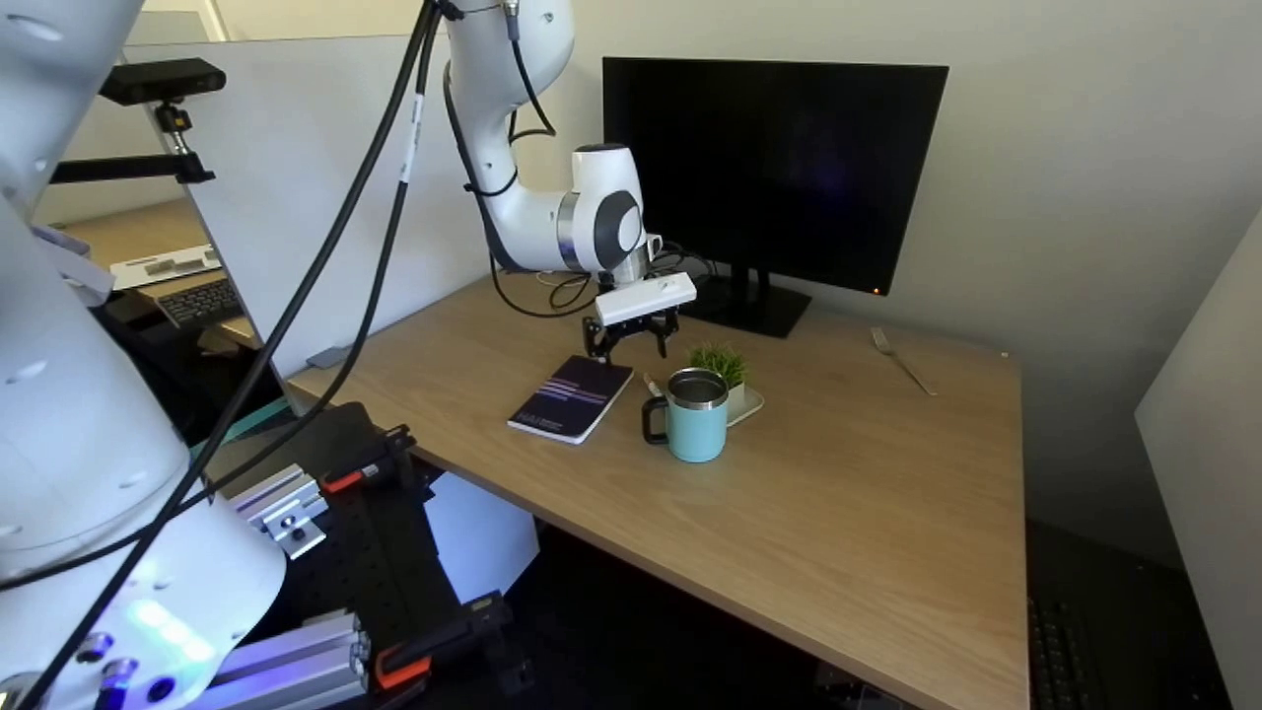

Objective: Pick up the orange marker and put it in the blue cup

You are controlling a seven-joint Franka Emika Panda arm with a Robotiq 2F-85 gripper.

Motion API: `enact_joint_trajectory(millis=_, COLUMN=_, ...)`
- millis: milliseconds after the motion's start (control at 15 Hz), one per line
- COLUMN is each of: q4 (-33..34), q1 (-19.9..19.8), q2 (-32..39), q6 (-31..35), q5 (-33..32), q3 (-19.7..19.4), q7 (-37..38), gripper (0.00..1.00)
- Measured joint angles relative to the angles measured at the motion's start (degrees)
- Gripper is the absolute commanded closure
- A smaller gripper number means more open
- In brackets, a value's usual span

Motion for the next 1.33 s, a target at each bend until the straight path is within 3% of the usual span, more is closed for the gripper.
enact_joint_trajectory(millis=667, q4=10.6, q1=1.6, q2=10.0, q6=0.0, q5=-0.1, q3=0.7, q7=-5.3, gripper=0.00)
enact_joint_trajectory(millis=1333, q4=13.4, q1=1.6, q2=12.7, q6=0.0, q5=-0.1, q3=0.0, q7=-10.0, gripper=0.00)
